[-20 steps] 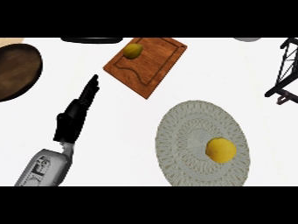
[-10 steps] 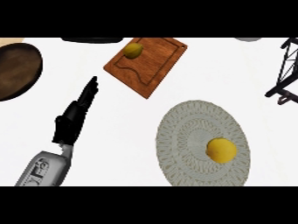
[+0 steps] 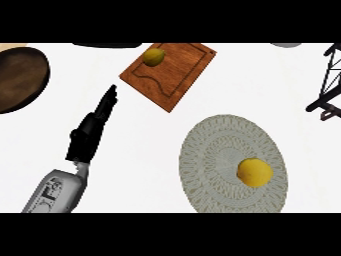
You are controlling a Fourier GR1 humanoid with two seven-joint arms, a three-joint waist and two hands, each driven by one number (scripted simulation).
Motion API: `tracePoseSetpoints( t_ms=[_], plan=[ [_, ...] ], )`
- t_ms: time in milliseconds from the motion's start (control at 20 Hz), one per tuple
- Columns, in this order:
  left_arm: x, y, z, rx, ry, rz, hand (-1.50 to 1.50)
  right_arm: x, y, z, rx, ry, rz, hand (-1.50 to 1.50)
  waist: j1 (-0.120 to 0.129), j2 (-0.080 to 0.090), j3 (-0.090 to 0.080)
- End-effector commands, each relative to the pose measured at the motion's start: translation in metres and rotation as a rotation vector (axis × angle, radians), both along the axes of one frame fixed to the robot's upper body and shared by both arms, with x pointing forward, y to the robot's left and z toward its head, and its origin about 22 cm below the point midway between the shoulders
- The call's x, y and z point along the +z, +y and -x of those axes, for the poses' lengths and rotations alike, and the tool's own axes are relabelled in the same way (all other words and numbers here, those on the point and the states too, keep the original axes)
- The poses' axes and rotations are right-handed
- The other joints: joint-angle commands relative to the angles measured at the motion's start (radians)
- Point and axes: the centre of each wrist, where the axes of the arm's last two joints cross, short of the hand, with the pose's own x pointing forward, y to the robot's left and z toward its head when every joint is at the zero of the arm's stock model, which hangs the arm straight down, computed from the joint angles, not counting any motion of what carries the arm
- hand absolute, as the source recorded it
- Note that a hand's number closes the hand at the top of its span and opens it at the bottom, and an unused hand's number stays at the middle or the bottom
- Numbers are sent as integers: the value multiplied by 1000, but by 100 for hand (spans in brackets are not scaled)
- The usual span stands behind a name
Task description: Pick the croissant from the placemat and place it in the tiered shelf
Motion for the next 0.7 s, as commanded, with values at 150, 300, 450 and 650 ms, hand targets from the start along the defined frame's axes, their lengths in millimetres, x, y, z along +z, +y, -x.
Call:
tracePoseSetpoints(
  t_ms=[150, 300, 450, 650],
  plan=[
    [1, -5, 4, -6, -6, 1, 0, -2, -16, 11, 41, 37, -98, -150, 7, 2, 5],
    [17, 10, -5, -4, 1, 1, 0, 3, -18, 13, 130, 66, -174, -150, -2, -3, 5],
    [5, -2, 0, -13, -6, -10, 0, 4, -14, 8, 145, 90, -202, -150, 1, 2, 5],
    [4, 5, 10, -11, 12, -15, 0, 29, -15, 11, 214, 119, -212, -150, 6, -4, 5]
  ],
)
